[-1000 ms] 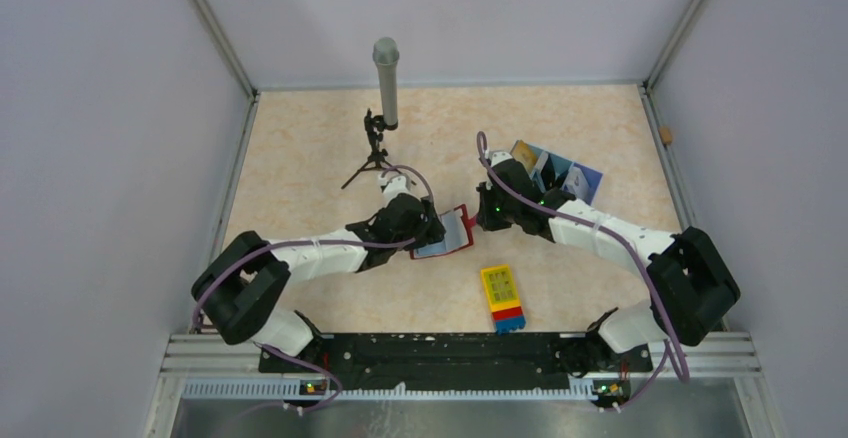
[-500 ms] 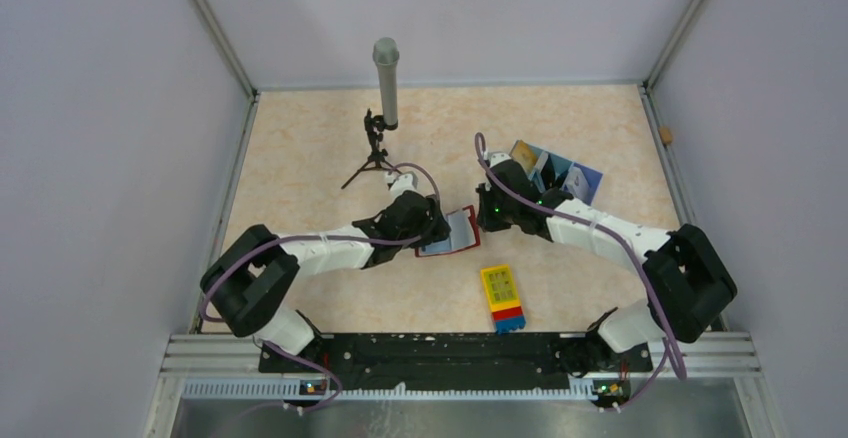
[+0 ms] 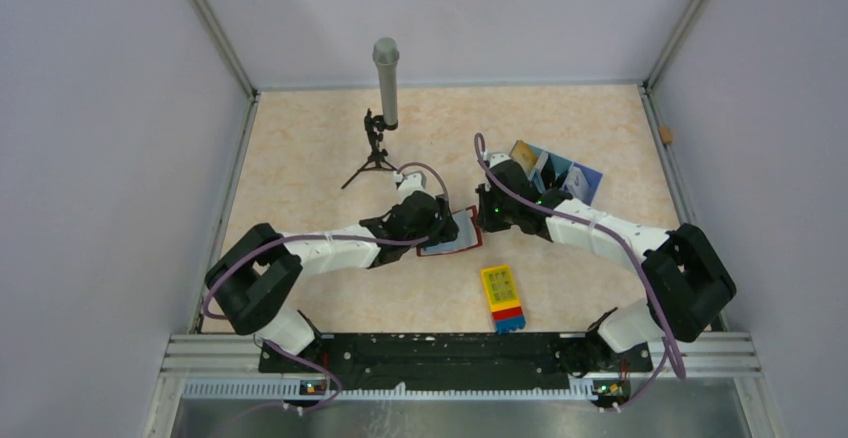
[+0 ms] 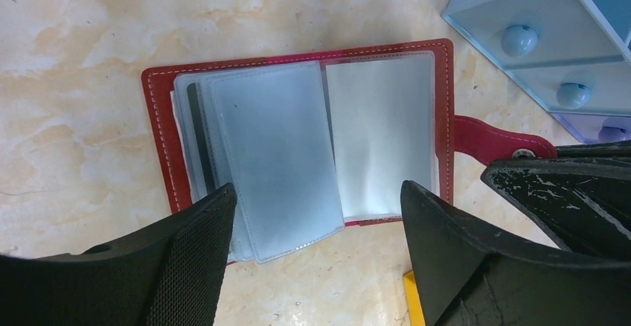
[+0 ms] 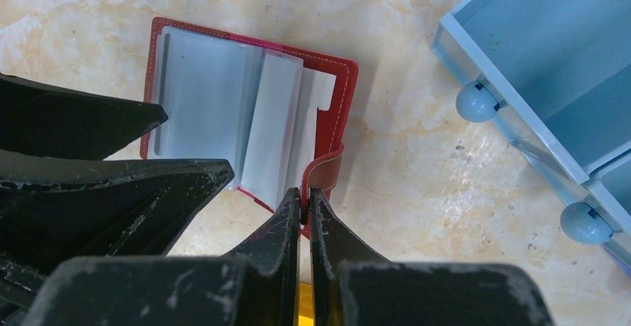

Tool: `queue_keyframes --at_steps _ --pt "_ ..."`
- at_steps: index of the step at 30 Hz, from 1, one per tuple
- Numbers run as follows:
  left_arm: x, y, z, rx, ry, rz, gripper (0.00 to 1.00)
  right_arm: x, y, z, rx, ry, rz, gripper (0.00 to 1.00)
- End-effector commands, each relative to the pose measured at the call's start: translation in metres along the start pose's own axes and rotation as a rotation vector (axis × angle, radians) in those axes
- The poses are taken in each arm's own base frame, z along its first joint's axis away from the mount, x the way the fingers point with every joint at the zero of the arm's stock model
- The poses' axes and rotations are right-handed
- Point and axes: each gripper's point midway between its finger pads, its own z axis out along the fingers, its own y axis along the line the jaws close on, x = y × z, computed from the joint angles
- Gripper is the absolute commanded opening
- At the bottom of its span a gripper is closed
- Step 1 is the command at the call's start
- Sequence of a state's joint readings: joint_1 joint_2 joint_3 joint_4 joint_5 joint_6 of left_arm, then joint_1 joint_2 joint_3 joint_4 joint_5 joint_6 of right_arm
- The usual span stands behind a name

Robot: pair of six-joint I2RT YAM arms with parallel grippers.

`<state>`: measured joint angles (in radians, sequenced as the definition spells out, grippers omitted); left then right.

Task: Put the credit cards into the card holder
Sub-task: Insert the credit card into the card holder.

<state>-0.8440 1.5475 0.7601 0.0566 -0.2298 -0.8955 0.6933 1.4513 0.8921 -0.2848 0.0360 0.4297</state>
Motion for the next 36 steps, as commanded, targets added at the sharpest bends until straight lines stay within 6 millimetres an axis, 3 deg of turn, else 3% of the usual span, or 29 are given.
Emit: queue_keyframes --at_steps 1,11,15,19,27,31,36 --pt "-0.01 -0.012 -0.001 0.001 -0.04 -0.004 0.81 -0.014 0.013 -0.002 -0.028 -0.032 -0.012 0.0" --pt "-0.022 -0.015 -0.02 0.026 -0.081 0.02 0.88 -0.029 -0.019 -0.021 0.157 -0.087 -0.005 0.0" --pt "-0.025 -0.016 -0.037 0.054 -0.059 0.043 0.94 -0.041 -0.03 -0.035 0.205 -0.115 -0.007 0.13" --pt "-0.033 -0.005 -0.055 0.049 -0.034 0.053 0.96 -0.056 -0.044 -0.057 0.251 -0.157 -0.004 0.34" --pt "-0.07 0.034 -0.102 0.05 0.039 0.06 0.99 -0.072 -0.122 -0.08 0.393 -0.178 0.109 0.66" --pt "-0.102 0.058 -0.128 -0.019 0.015 0.122 0.99 -0.083 -0.158 -0.081 0.438 -0.2 0.181 0.72" --pt "-0.131 0.082 -0.141 -0.1 -0.067 0.177 0.99 -0.092 -0.194 -0.072 0.505 -0.202 0.249 0.74"
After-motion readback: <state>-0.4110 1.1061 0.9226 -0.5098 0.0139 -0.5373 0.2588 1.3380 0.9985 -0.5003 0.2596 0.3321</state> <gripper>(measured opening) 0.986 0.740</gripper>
